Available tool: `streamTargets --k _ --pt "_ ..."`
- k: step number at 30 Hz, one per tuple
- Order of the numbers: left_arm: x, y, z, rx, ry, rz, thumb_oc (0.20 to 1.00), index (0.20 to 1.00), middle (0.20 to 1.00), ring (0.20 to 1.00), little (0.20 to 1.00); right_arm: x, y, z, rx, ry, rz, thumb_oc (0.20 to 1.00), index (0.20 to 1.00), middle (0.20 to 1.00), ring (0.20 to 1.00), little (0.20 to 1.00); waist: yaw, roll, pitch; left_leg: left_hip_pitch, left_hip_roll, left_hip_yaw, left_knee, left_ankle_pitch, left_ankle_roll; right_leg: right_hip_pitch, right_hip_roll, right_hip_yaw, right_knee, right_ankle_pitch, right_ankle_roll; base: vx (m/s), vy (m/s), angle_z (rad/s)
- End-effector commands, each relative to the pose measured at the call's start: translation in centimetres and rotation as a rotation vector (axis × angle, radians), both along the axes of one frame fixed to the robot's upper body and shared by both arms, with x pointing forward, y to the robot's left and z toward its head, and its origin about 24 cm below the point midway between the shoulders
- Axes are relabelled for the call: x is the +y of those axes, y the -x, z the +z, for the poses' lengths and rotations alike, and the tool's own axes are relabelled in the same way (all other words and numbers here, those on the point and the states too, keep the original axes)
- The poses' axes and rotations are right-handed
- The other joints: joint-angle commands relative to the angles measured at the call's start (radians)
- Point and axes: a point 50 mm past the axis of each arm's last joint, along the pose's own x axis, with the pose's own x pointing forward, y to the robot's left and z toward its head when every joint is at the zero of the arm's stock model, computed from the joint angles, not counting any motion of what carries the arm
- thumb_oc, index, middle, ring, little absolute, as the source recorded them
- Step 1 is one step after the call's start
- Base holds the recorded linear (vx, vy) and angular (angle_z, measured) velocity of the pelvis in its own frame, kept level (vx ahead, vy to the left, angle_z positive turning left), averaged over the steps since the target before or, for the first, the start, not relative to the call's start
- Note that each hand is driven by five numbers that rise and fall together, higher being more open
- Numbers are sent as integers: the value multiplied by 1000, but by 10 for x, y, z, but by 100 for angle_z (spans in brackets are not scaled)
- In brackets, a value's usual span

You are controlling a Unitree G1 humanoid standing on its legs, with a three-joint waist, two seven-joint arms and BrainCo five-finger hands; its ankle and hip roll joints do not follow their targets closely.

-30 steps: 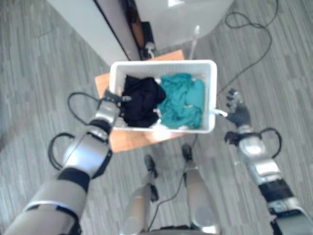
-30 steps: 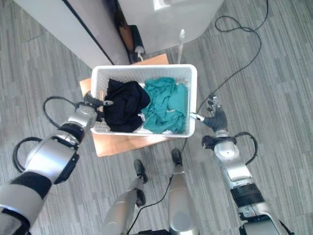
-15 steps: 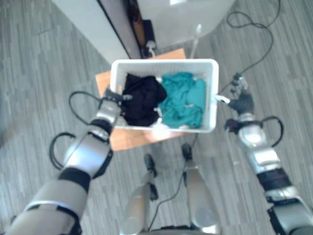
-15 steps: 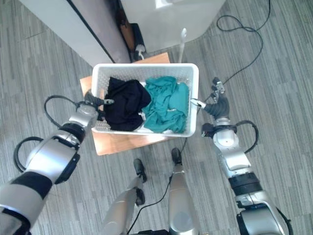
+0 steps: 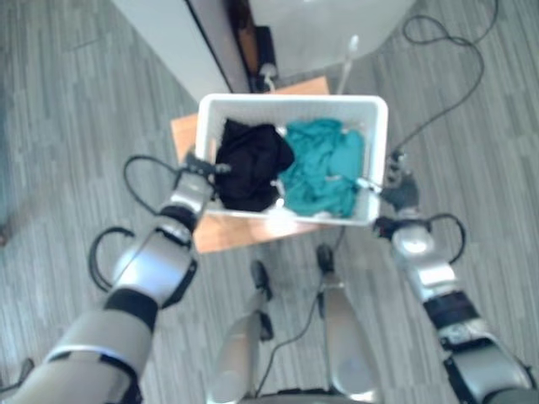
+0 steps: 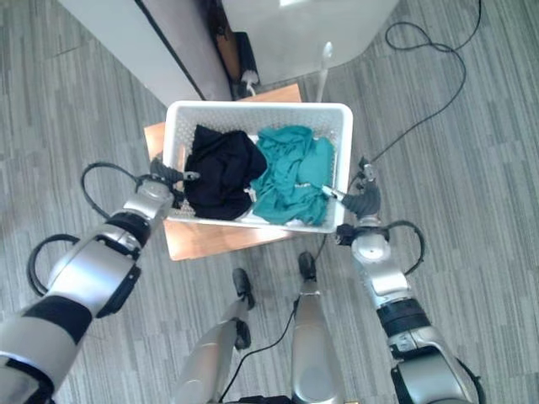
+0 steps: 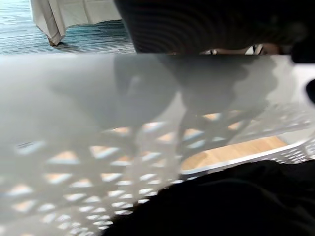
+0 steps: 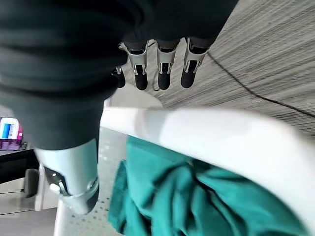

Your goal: Grab the laundry basket,head to the washer,open it,put in the laundry and shut it.

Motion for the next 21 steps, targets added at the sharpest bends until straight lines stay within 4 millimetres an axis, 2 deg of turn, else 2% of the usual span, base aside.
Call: streamTargets --k 1,8,16,21 --pt "-24 1 -9 33 16 -44 1000 1000 1000 1000 1000 -5 2 12 -78 -27 -2 1000 1000 1000 1000 1000 1 3 -44 -50 86 -46 148 -106 -71 -36 -56 -30 -6 -8 60 0 0 0" --pt "-30 2 -12 39 10 -55 1000 1000 1000 1000 1000 -4 -6 14 -79 -79 -33 1000 1000 1000 1000 1000 10 14 -49 -62 80 -47 156 -110 -69 -48 -60 -29 5 -9 60 0 1 1" --pt "-30 6 -21 64 9 -55 1000 1000 1000 1000 1000 -4 -22 30 -116 -126 -93 1000 1000 1000 1000 1000 29 33 -54 -74 73 -49 156 -111 -67 -58 -64 -26 11 -13 60 0 0 0" --pt "-31 6 -24 70 16 -60 1000 1000 1000 1000 1000 -5 -28 32 -110 -166 -107 1000 1000 1000 1000 1000 36 41 -56 -77 71 -50 157 -112 -66 -64 -65 -24 15 -14 61 8 9 -1"
